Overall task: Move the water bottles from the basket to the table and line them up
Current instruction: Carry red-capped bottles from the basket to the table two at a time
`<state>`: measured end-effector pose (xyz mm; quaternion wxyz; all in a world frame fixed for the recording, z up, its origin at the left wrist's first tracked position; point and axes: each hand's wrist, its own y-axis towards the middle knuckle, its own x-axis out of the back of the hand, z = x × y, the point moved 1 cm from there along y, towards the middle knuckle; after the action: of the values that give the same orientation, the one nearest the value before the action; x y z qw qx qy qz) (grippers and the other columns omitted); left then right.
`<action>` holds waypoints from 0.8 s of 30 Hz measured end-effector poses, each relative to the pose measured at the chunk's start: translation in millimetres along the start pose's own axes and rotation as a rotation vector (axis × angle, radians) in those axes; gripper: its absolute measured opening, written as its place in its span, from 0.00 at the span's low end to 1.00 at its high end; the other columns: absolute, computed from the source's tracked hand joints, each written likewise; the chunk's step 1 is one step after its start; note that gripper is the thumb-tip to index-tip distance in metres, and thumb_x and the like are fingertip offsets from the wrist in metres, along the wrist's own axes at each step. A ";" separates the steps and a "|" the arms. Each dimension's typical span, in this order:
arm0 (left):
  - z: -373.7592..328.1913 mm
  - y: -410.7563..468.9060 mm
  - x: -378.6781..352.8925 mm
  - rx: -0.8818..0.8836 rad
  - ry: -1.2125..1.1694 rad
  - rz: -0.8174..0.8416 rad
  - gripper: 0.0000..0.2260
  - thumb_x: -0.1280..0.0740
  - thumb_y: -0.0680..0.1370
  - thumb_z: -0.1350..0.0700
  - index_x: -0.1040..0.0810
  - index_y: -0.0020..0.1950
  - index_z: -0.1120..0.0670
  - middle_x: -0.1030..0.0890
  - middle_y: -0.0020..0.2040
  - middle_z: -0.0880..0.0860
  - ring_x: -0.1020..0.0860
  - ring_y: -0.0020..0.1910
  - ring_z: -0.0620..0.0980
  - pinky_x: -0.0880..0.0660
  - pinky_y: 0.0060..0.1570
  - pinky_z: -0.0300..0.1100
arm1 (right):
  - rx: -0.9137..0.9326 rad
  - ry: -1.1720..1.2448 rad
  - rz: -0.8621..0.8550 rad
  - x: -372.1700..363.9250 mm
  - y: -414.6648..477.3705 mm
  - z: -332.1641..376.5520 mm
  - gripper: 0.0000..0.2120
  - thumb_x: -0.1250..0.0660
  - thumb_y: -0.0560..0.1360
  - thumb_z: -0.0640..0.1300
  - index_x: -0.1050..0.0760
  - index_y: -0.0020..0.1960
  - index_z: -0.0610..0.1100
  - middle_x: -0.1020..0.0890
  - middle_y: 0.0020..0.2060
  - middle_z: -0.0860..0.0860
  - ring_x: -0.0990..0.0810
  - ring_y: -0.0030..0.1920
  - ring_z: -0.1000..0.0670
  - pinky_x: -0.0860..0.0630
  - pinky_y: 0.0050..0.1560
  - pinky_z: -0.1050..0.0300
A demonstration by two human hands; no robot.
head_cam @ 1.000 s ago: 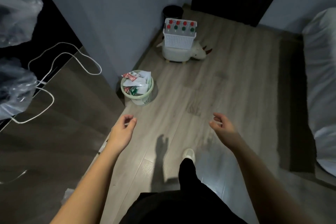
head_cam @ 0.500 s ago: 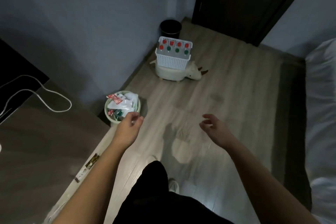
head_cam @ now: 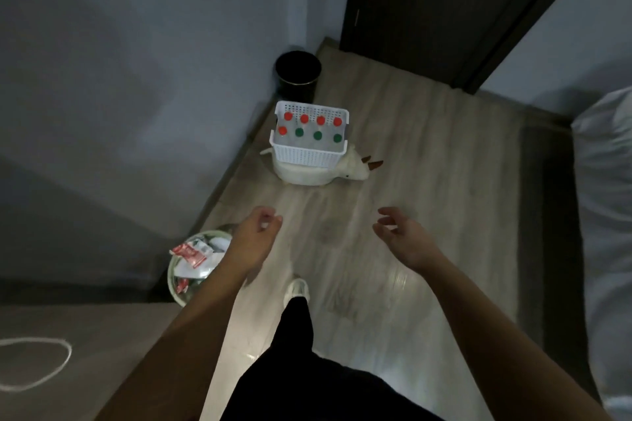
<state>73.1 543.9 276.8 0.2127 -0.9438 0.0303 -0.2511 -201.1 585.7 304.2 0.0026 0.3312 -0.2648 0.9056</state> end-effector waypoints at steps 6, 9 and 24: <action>-50.5 97.3 -4.0 -0.048 0.092 0.083 0.11 0.33 0.78 0.54 0.23 0.58 0.57 0.20 0.52 0.57 0.21 0.52 0.56 0.29 0.51 0.42 | -0.023 0.017 -0.016 22.0 72.2 30.3 0.20 0.38 0.79 0.51 0.33 0.70 0.47 0.23 0.63 0.46 0.22 0.57 0.48 0.24 0.59 0.49; -72.2 137.0 -15.0 -0.047 0.102 0.120 0.12 0.34 0.78 0.53 0.23 0.59 0.57 0.21 0.51 0.54 0.22 0.52 0.55 0.31 0.47 0.40 | -0.019 0.025 -0.004 32.0 110.6 39.1 0.20 0.38 0.80 0.50 0.33 0.70 0.47 0.23 0.63 0.46 0.22 0.56 0.48 0.25 0.55 0.53; -124.7 356.3 -116.5 -0.003 0.234 0.041 0.13 0.33 0.78 0.60 0.26 0.61 0.61 0.23 0.61 0.58 0.24 0.53 0.51 0.33 0.45 0.21 | 0.020 -0.135 0.194 80.3 420.9 45.0 0.19 0.35 0.78 0.46 0.31 0.68 0.45 0.23 0.62 0.47 0.22 0.58 0.48 0.29 0.56 0.58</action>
<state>-71.5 191.4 172.3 0.2113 -0.9075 0.0745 -0.3553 -312.6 188.5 180.1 -0.1062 0.3643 -0.2860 0.8799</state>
